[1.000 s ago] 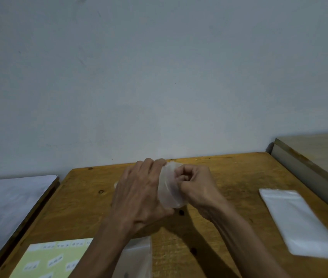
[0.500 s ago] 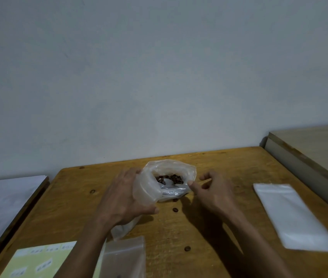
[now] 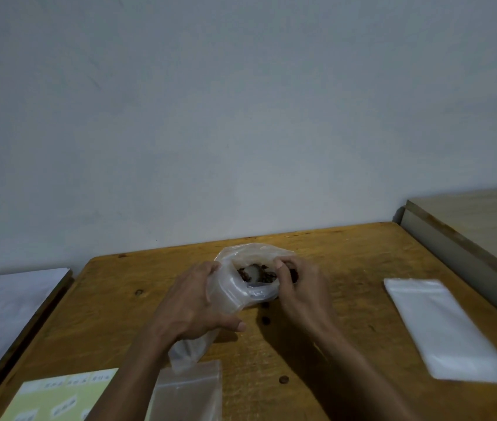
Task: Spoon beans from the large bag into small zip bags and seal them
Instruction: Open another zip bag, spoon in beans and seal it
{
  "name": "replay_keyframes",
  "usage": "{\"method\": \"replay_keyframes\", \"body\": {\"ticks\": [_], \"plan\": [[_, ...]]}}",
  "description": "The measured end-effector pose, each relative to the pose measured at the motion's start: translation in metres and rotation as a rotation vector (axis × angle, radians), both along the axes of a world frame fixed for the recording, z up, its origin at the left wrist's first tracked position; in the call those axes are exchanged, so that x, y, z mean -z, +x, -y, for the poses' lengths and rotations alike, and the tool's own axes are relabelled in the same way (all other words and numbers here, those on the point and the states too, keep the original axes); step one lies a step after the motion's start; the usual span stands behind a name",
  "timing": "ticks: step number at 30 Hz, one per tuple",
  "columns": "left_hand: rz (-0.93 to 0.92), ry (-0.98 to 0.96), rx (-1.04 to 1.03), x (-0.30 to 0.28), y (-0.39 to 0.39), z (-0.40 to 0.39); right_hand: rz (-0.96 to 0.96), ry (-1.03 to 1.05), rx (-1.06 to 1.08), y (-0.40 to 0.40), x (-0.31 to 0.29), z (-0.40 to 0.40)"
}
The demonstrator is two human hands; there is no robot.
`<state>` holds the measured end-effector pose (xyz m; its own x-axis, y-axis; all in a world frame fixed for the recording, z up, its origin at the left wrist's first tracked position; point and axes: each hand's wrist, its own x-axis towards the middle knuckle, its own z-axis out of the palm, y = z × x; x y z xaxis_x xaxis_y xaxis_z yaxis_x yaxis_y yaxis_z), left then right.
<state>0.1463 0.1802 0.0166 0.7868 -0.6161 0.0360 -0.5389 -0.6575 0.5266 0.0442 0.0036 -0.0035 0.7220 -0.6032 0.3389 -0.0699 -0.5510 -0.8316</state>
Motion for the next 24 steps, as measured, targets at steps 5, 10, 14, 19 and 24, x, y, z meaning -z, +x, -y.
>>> {"method": "replay_keyframes", "body": {"ticks": [5, 10, 14, 19, 24], "plan": [[0.019, -0.032, 0.0, -0.003, -0.003, 0.001, 0.013, -0.484, -0.006, -0.014, 0.021, 0.011], [0.056, -0.05, 0.002, -0.005, -0.007, 0.007, 0.022, 0.043, 0.155, -0.012, 0.021, -0.005], [0.031, -0.025, -0.017, 0.0, -0.003, 0.007, 0.054, 0.555, 0.224, -0.006, 0.012, -0.008], [-0.008, -0.095, -0.046, 0.007, 0.004, 0.003, 0.159, 0.738, 0.194, -0.011, -0.004, 0.004], [-0.029, -0.132, -0.047, 0.011, 0.009, 0.002, 0.211, 0.686, 0.098, -0.026, -0.031, 0.009]]}}
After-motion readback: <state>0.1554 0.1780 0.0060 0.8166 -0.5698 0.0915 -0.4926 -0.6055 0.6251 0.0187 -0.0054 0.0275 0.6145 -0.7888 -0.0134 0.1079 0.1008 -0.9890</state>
